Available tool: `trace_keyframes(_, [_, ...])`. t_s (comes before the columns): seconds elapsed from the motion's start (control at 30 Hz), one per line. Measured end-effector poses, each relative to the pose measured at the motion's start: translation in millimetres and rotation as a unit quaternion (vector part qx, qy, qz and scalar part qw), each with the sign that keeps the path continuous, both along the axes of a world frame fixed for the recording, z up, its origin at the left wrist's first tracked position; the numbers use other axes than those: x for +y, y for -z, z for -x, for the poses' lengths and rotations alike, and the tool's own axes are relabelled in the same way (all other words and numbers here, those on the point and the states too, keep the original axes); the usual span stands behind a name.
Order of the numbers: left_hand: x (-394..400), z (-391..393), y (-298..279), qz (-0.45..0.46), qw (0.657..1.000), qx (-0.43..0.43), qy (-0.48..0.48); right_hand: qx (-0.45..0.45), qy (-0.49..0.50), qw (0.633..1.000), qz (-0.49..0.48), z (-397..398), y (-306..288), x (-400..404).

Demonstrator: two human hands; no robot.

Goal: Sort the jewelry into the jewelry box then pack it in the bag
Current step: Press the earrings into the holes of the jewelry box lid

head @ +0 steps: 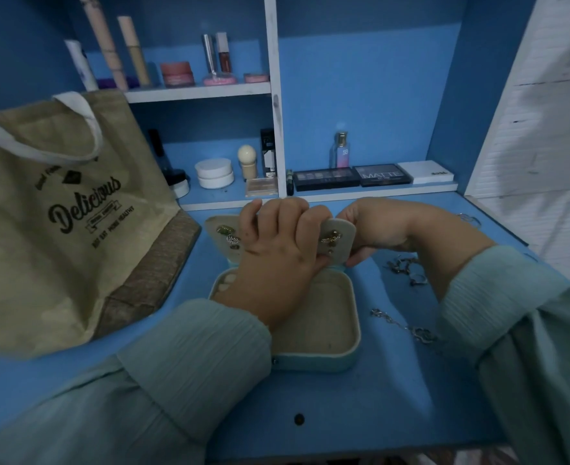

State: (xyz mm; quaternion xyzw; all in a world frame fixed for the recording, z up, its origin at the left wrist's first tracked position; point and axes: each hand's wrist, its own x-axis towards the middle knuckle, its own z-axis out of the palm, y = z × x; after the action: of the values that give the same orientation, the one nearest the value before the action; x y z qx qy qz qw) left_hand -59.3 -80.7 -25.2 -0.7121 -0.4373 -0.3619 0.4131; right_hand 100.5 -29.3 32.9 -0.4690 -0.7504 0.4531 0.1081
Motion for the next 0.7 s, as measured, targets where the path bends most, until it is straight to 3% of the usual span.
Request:
trace_keyframes(0.4, [-2, 1, 2, -0.004, 1.0, 0.007, -0.01, -0.059, -0.062, 0.996, -0.021, 2, -10, 6])
trace_keyframes(0.7, [-9, -3, 5, -0.078, 0.994, 0.054, -0.058, -0.054, -0.091, 0.994, 0.005, 1, -9, 15])
